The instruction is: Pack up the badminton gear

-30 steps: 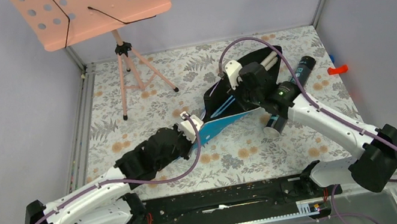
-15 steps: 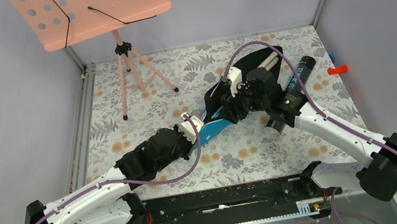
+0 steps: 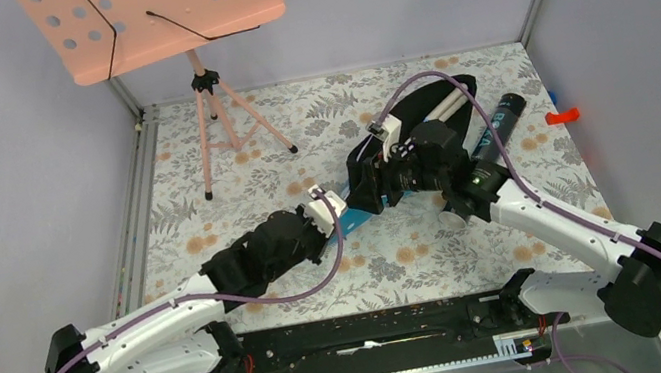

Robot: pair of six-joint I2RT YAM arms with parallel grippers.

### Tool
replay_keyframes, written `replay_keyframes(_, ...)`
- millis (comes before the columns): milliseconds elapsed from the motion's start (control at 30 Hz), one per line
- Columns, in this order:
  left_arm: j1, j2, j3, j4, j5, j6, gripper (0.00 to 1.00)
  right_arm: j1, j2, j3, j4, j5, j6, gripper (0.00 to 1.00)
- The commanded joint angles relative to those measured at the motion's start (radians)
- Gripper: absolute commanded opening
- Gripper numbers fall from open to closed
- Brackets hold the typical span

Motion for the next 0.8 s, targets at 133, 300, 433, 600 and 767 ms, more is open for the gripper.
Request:
replay_keyframes(133,-0.013,0.036,-0.001,-0.034,0.06,-0.042,0.0,0.062,0.018,0.015,0.132,-0.096,0.069,0.53)
replay_keyframes(300,-0.046,0.065,0.027,-0.03,-0.11,-0.044,0.0,0.115,0.012,0.021,0.16,-0.097,-0.007,0.19)
replay_keyframes(433,-0.187,0.128,0.059,0.029,-0.562,0.008,0.0,0.123,-0.043,0.039,0.131,0.031,-0.086,0.02)
replay_keyframes(600,-0.319,0.278,0.082,0.209,-0.965,0.238,0.0,0.123,-0.099,0.099,-0.011,0.258,-0.171,0.02)
replay_keyframes(767,-0.344,0.4,0.12,0.265,-1.016,0.293,0.0,0.123,-0.128,0.05,0.015,0.195,-0.142,0.06)
